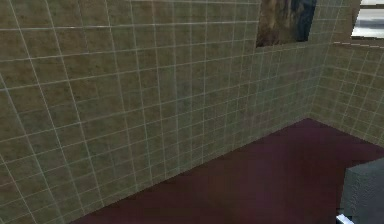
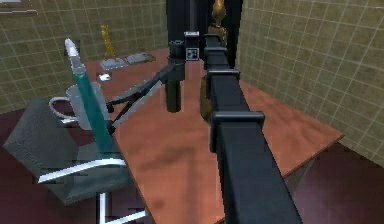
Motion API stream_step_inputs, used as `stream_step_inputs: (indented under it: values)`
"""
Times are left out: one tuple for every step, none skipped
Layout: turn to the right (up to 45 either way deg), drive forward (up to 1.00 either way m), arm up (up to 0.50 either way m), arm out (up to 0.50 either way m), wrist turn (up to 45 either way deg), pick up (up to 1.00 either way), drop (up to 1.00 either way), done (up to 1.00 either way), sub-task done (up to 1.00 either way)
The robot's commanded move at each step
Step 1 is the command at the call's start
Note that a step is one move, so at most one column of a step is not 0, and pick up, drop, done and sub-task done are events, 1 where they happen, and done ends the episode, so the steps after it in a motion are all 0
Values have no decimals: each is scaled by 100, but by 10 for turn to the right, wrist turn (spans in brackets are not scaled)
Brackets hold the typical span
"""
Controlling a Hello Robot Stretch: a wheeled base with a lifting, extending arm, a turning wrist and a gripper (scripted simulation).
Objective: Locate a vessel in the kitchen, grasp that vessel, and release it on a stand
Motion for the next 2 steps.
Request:
stream_step_inputs:
  values:
    - [0, 0, 0, 0, -180, 0, 0, 0, 0]
    - [0, 0, 0, -40, 0, 0, 0, 0, 0]
